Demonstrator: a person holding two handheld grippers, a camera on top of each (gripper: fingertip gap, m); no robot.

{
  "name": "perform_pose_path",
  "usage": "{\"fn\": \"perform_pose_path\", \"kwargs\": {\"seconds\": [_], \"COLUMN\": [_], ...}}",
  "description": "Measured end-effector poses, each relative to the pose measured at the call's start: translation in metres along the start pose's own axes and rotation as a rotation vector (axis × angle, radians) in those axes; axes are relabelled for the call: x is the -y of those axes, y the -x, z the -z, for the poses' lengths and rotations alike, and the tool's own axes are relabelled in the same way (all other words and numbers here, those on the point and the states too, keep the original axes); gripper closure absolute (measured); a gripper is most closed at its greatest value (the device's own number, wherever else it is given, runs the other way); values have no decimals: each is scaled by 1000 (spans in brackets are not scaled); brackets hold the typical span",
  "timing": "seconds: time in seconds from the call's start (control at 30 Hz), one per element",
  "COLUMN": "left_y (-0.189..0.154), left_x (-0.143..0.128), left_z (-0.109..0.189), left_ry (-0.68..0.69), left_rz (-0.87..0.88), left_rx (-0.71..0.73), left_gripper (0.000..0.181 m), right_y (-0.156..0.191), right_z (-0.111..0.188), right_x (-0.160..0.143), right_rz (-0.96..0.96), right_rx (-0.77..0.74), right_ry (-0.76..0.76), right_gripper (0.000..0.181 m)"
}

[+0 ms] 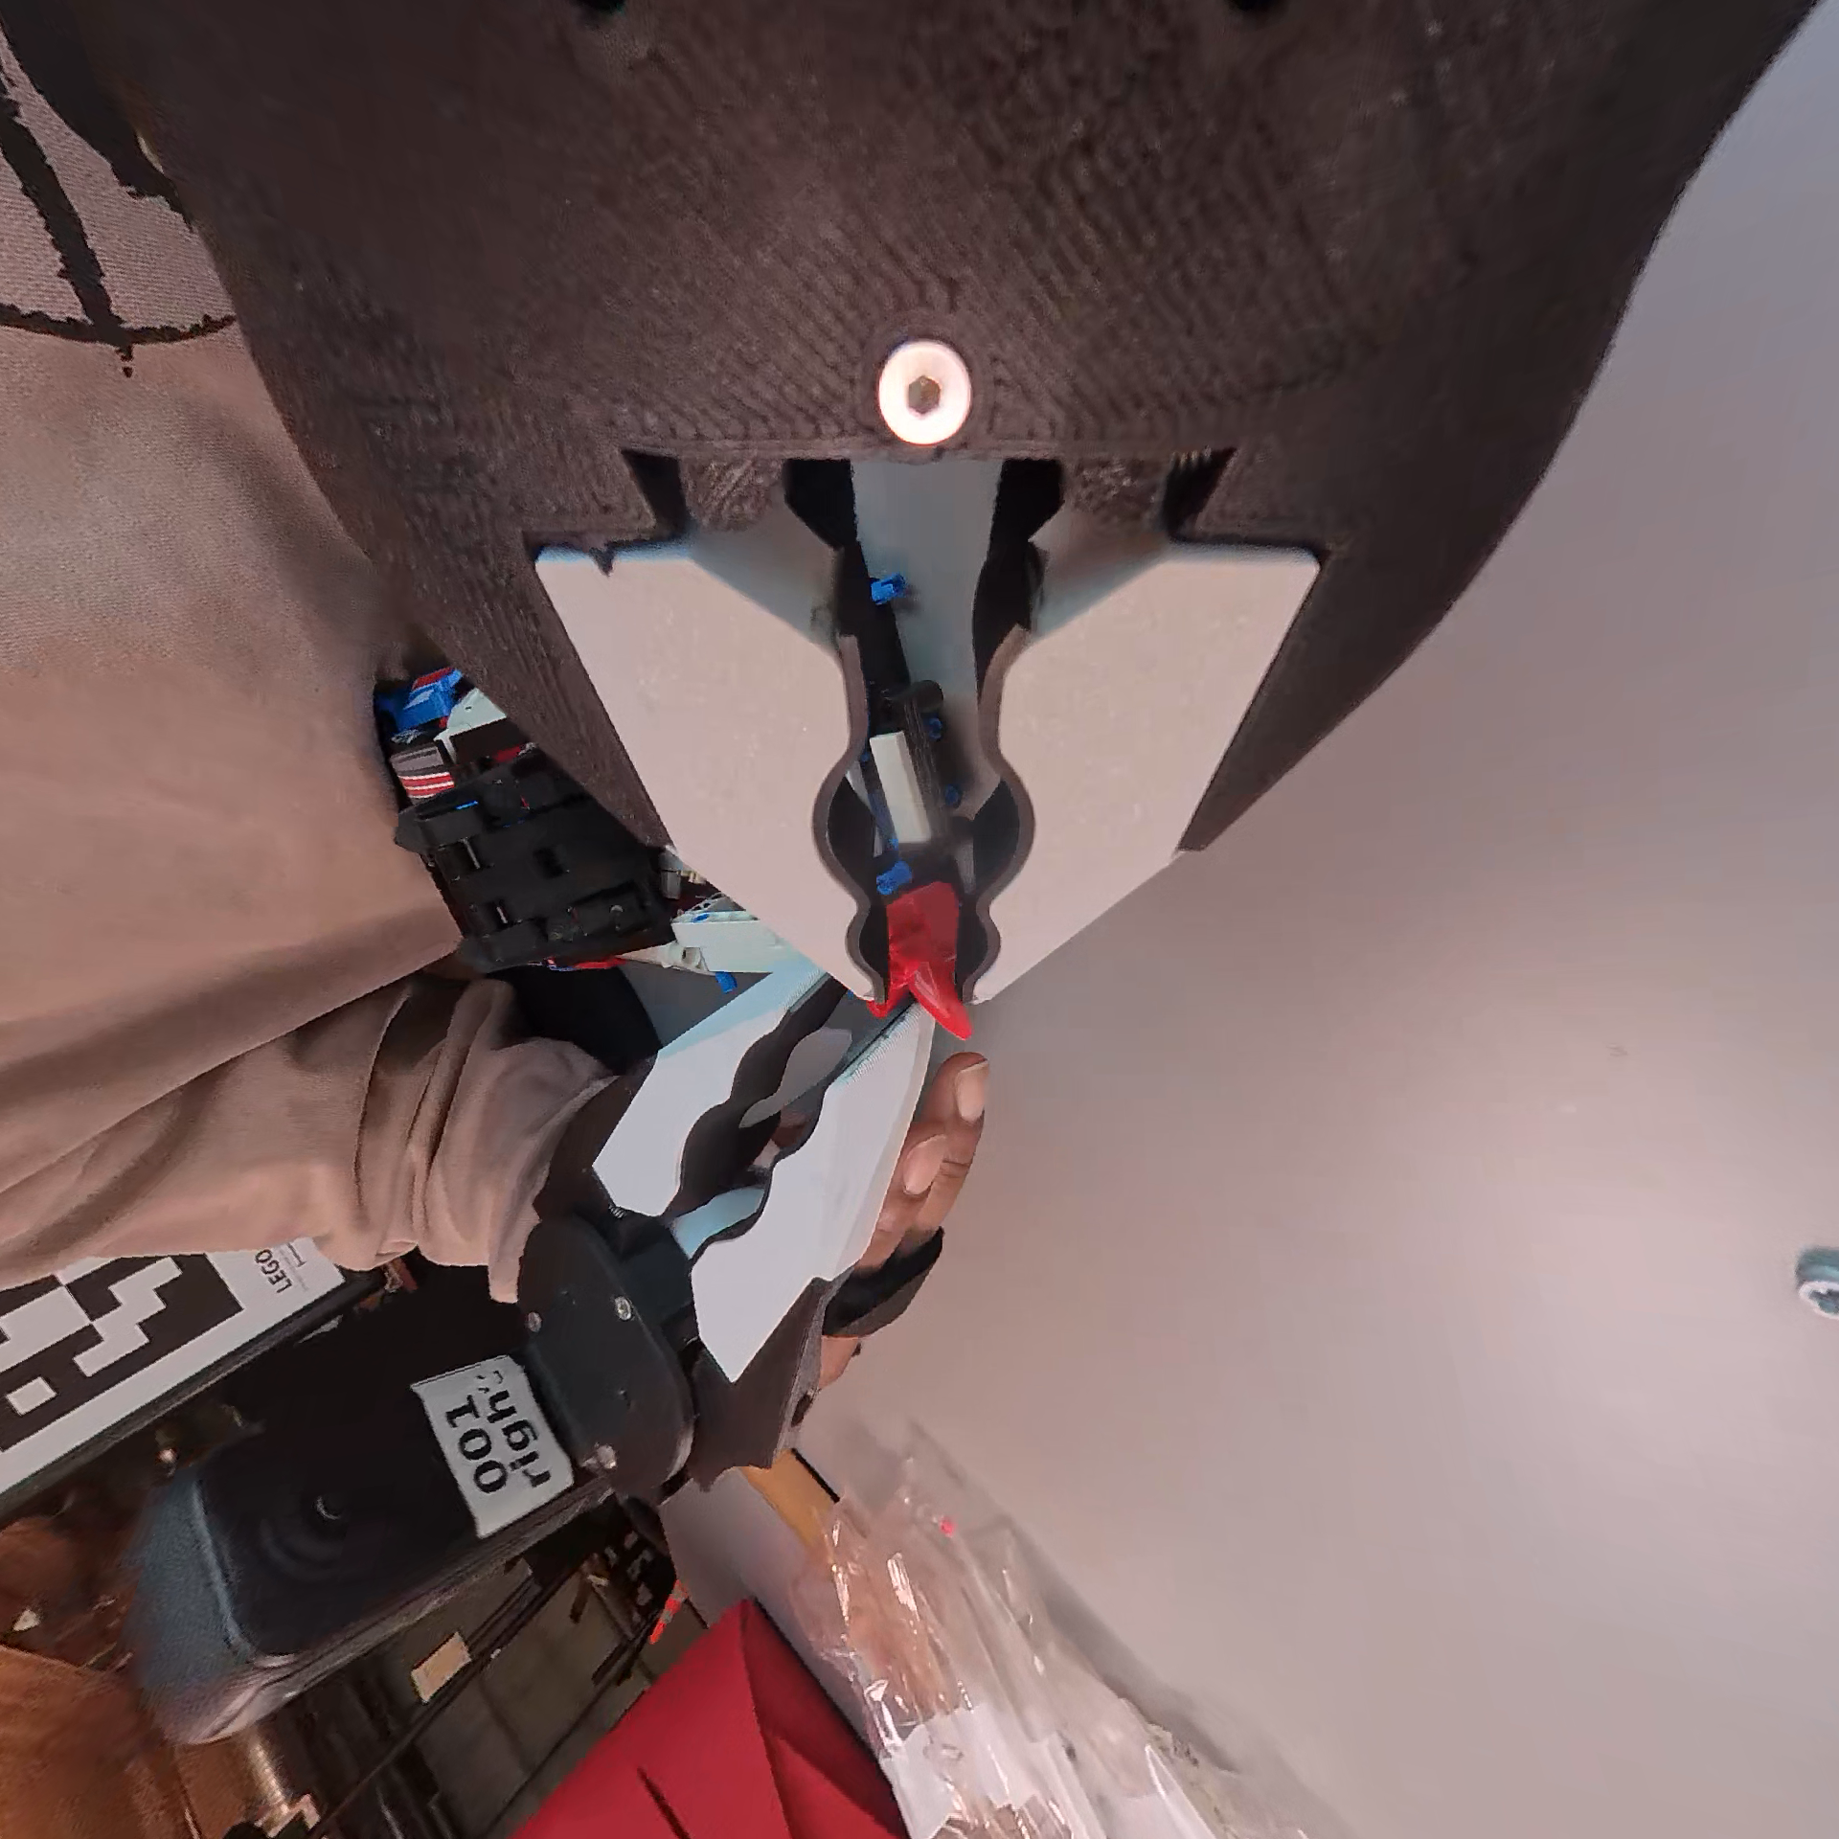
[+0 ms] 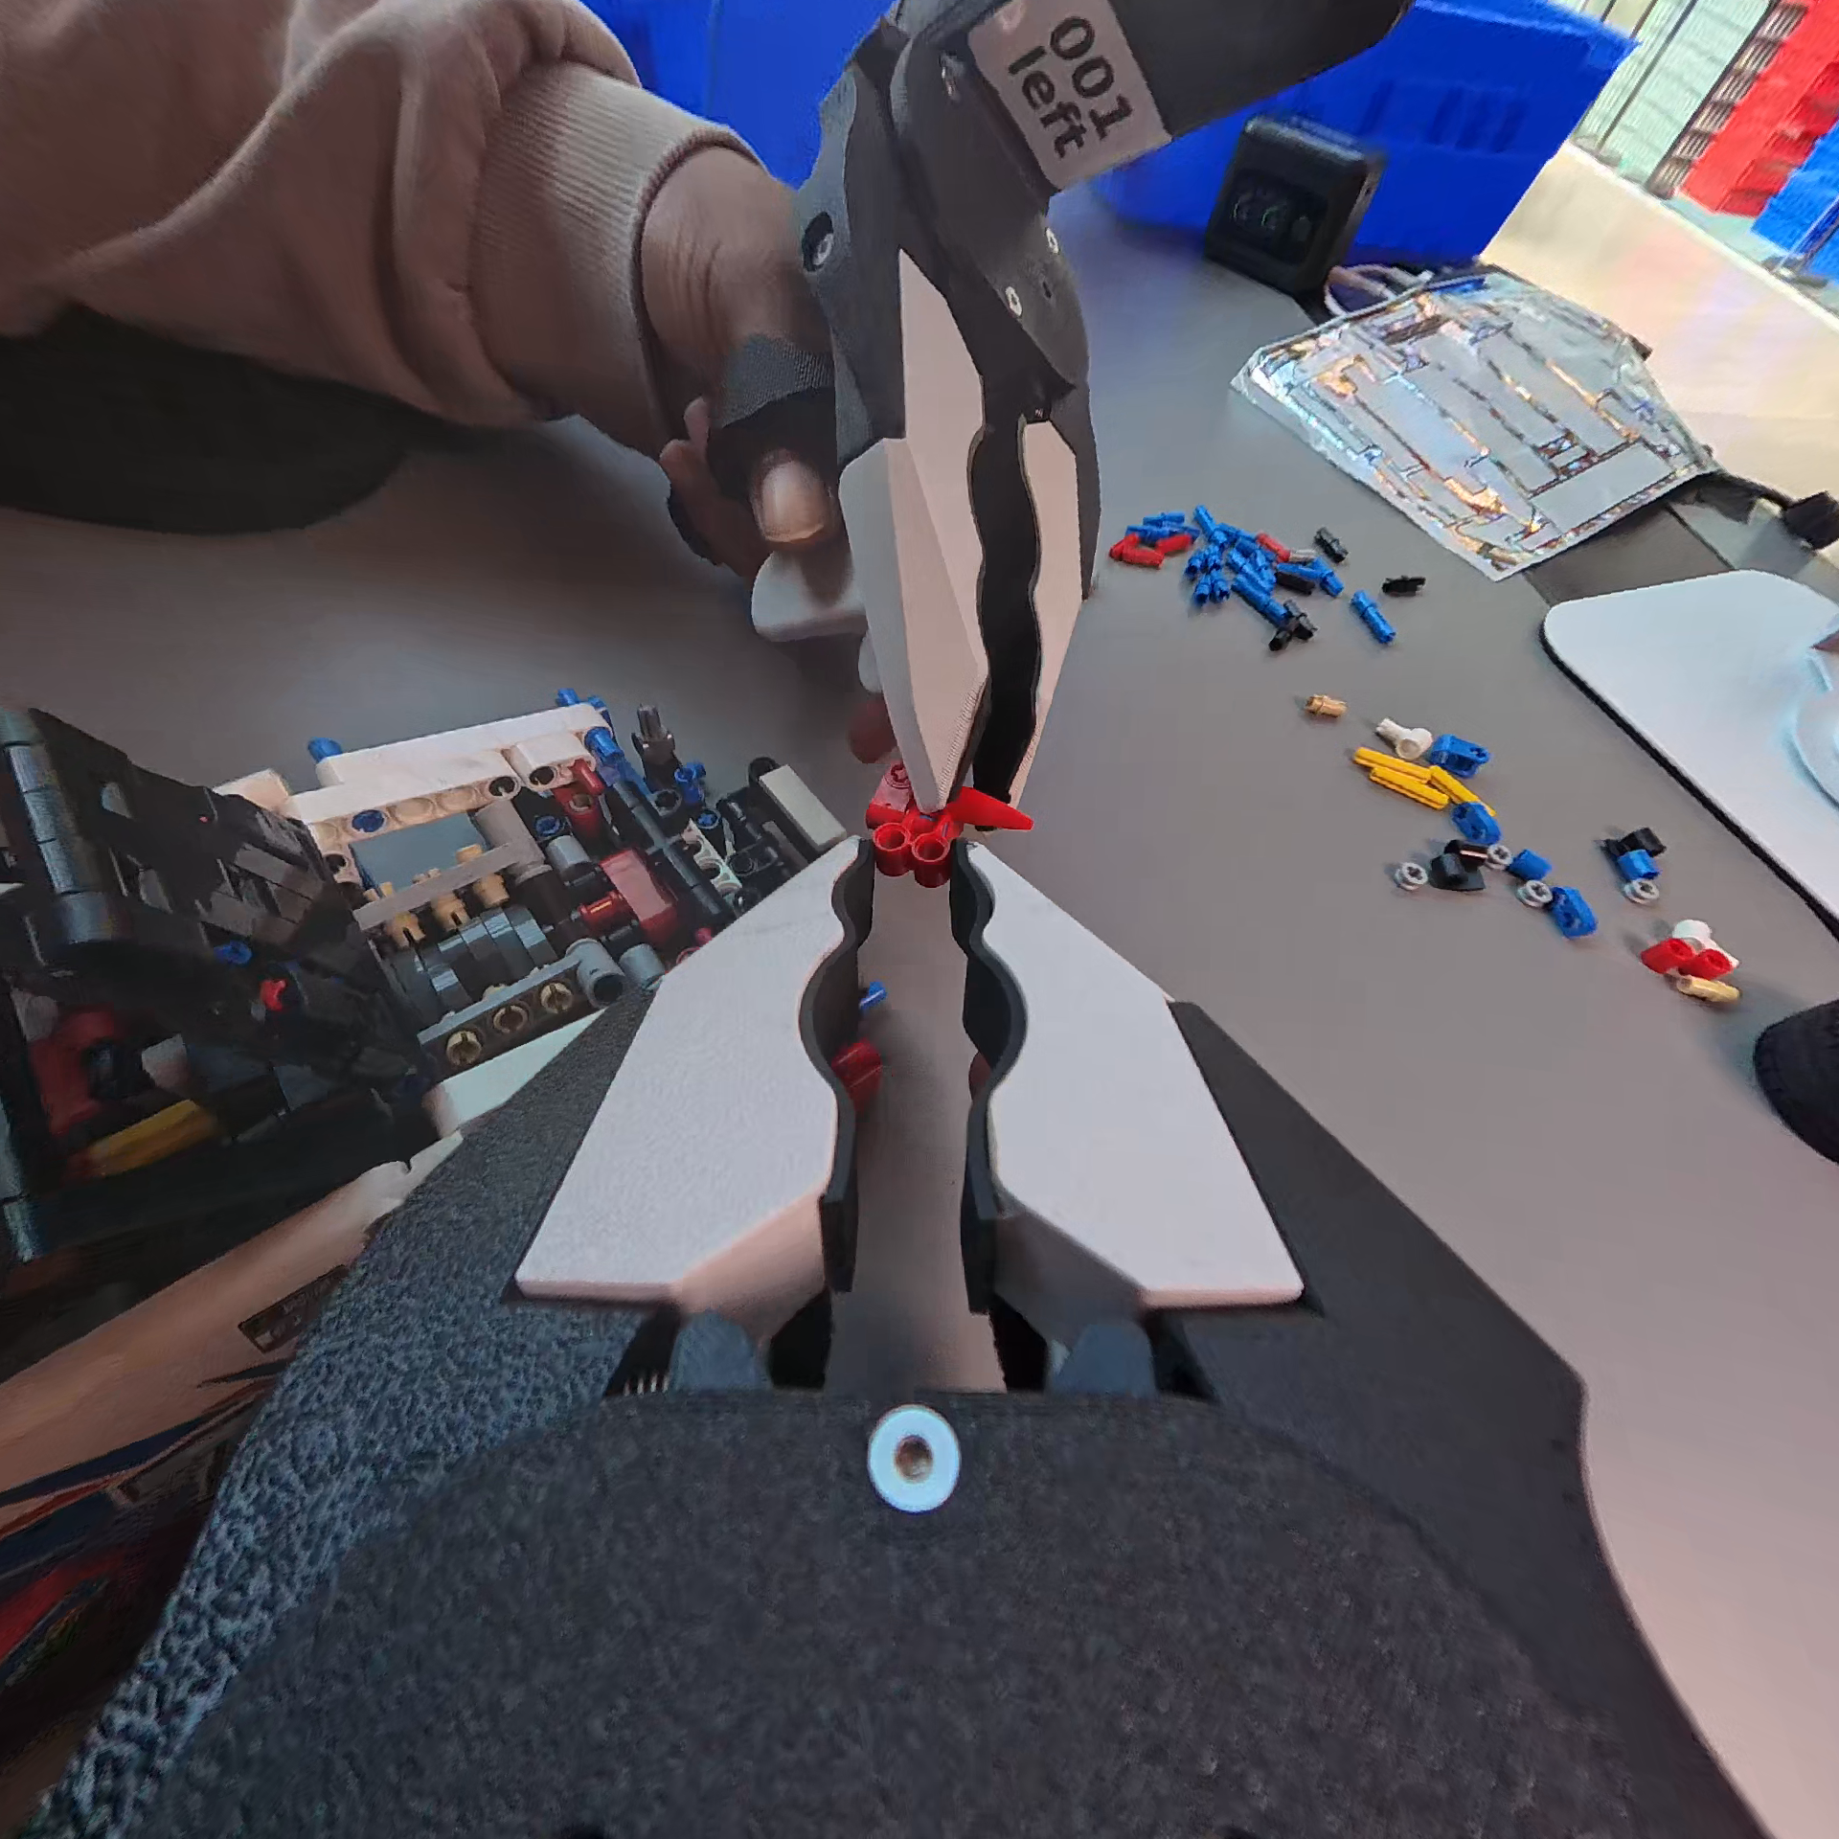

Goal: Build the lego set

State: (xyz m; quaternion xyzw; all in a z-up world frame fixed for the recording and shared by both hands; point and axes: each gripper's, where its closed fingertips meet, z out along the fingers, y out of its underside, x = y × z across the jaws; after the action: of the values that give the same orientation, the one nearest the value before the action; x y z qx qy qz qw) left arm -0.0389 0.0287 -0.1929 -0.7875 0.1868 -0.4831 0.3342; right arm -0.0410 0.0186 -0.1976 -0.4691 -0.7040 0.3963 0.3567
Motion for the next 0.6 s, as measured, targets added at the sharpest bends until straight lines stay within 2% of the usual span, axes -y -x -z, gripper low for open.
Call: {"fn": "perform_pose_path", "kwargs": {"seconds": [0.13, 0.33, 0.6], "left_y": [2, -1, -3], "left_x": [-12, -17, -11], "left_z": [-7, -12, -13], "left_ry": [96, 201, 167], "left_rz": [-5, -14, 125], "left_rx": [45, 72, -47], "left_gripper": [172, 175, 174], "right_y": [10, 16, 15], "right_z": [-5, -5, 1], "right_x": [-14, -17, -14], "right_rz": [-60, -102, -153], "right_rx": [39, 75, 97], "right_ry": [155, 248, 255], "right_gripper": [169, 169, 168]}}
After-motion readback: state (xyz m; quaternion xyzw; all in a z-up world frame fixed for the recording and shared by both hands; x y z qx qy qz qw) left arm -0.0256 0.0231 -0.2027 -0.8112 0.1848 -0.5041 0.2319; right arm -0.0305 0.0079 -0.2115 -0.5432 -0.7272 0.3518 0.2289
